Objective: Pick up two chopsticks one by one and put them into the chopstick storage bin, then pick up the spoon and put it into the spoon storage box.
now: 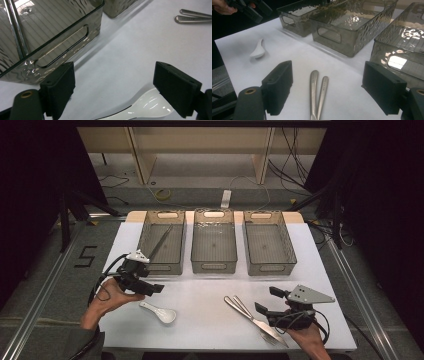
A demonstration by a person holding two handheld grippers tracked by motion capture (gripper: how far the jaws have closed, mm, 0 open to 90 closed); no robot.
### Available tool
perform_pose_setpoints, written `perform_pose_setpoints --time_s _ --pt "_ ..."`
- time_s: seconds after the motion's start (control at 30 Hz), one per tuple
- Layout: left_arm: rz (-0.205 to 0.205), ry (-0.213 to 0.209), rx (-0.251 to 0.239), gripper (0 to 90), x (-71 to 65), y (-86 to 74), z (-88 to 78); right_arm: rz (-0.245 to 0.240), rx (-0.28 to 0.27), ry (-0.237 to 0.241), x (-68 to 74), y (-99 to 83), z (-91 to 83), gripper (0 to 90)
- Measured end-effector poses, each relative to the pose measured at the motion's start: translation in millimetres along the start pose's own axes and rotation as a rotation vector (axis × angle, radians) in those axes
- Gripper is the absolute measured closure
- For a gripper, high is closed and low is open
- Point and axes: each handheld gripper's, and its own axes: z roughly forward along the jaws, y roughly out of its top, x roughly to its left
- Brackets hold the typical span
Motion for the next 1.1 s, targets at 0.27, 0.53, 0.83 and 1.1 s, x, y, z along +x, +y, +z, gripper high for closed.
perform_pose_setpoints --time_s 0.27,0.53,0.83,1.1 --pt "0.055 0.001 0.087 17.4 -2.4 -3.9 9.6 -0.004 -0.002 0.002 0.7 0.2 0.0 25.2" --pt "0.093 -0.012 0.165 19.4 -6.1 -6.2 18.5 -0.004 -0.004 0.006 -0.2 0.6 -1.4 25.2" --pt "0.146 -0.011 0.272 22.6 -9.6 -12.6 23.7 -0.014 0.002 -0.004 2.8 0.5 -3.1 25.2" --pt "0.183 -0.020 0.358 27.5 -12.7 -24.2 31.5 -0.015 0.007 -0.002 2.7 0.5 -1.4 25.2"
